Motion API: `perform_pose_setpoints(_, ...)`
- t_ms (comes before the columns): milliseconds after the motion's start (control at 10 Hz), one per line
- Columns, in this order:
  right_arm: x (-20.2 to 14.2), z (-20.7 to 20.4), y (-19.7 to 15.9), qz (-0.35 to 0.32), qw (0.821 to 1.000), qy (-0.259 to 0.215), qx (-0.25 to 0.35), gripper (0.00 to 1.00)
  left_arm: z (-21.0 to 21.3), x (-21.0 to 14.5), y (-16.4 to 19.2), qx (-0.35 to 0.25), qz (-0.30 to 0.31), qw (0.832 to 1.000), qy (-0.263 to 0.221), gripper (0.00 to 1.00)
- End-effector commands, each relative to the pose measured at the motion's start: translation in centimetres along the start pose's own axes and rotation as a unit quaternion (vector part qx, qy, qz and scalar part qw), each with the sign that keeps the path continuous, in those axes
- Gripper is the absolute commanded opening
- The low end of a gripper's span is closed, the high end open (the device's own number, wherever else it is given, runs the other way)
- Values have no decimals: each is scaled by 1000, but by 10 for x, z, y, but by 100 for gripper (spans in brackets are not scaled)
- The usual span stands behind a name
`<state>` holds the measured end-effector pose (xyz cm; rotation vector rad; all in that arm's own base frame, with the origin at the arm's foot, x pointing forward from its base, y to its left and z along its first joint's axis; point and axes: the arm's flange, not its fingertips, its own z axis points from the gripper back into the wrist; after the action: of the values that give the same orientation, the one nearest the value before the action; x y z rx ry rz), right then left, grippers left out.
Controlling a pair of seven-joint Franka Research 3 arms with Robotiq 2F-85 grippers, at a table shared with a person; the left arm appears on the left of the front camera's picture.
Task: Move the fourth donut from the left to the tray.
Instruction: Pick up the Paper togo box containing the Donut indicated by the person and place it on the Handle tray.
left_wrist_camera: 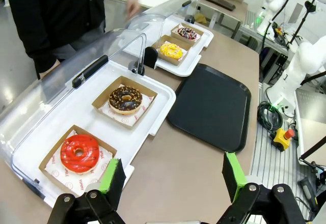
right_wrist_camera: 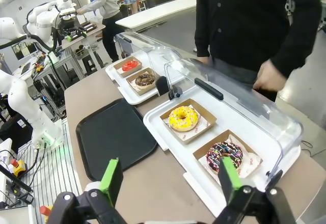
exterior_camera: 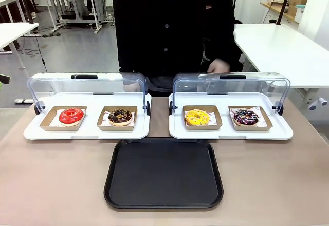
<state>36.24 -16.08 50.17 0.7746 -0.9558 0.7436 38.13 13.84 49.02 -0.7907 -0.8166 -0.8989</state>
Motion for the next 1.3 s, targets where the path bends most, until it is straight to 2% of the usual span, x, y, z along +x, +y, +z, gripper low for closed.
perform_pose_setpoints(0,4,0,-3,14,1000,-13,1,100,1,1,1,-4,-5,1000,-9,100)
perform_pose_setpoints(1200,4,0,-3,14,1000,-13,1,100,1,1,1,-4,-5,1000,-9,100)
